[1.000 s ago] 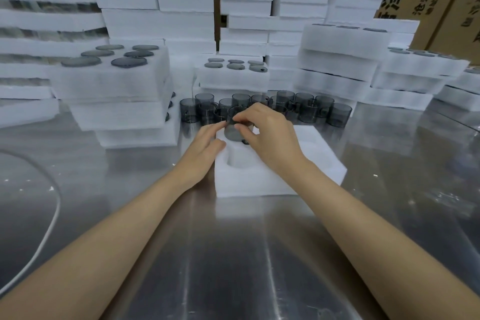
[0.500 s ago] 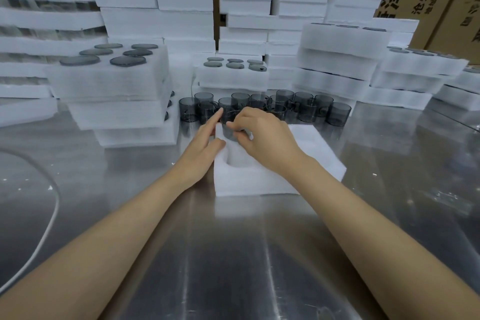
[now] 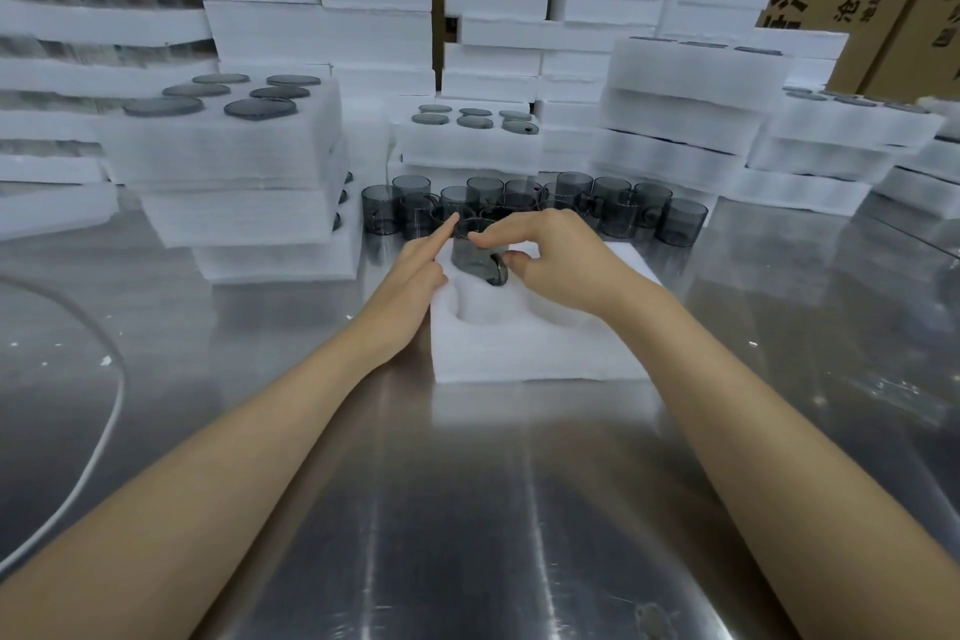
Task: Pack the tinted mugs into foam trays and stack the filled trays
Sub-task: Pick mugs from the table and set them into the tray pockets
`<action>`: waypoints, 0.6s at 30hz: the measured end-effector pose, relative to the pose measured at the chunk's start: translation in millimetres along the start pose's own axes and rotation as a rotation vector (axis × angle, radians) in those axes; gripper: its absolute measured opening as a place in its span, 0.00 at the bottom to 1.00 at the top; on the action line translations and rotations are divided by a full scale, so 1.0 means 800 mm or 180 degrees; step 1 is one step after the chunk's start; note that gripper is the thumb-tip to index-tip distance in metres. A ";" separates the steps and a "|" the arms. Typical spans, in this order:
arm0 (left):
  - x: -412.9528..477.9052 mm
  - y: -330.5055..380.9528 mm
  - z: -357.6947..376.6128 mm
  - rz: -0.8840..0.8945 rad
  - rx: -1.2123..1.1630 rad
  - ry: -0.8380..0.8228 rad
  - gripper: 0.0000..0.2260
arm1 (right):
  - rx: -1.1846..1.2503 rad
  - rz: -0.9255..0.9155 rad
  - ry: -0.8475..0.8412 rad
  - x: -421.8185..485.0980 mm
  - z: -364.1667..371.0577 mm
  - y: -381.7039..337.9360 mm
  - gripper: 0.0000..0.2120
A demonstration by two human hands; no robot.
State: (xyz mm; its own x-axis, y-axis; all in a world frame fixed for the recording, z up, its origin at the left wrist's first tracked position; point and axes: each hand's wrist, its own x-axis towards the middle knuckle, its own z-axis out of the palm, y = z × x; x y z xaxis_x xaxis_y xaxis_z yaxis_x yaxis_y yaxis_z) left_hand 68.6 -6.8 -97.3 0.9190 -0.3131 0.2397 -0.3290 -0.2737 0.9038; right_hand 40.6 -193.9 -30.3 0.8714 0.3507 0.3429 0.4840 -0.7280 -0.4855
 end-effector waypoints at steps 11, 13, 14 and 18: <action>-0.001 -0.006 -0.001 0.0252 -0.0048 0.0040 0.28 | -0.0247 -0.0237 -0.0160 -0.008 0.012 0.009 0.22; -0.003 -0.007 0.000 0.0399 0.0135 0.0026 0.27 | -0.0385 -0.0131 -0.0381 -0.007 0.009 0.010 0.23; -0.003 -0.007 0.000 0.0409 0.0190 0.0071 0.26 | -0.0520 -0.0066 -0.0533 -0.007 0.009 0.009 0.24; 0.000 -0.010 0.001 0.0394 0.0297 0.0307 0.21 | -0.0805 0.0047 -0.1020 -0.012 0.011 0.006 0.28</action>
State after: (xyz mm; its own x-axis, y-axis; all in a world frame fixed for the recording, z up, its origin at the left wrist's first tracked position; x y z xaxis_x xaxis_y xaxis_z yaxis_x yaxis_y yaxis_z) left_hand 71.1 -5.7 -104.9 0.8852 -0.2623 0.3841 -0.4556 -0.3231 0.8295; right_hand 35.6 -195.5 -42.9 0.8782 0.4757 0.0501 0.4712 -0.8423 -0.2618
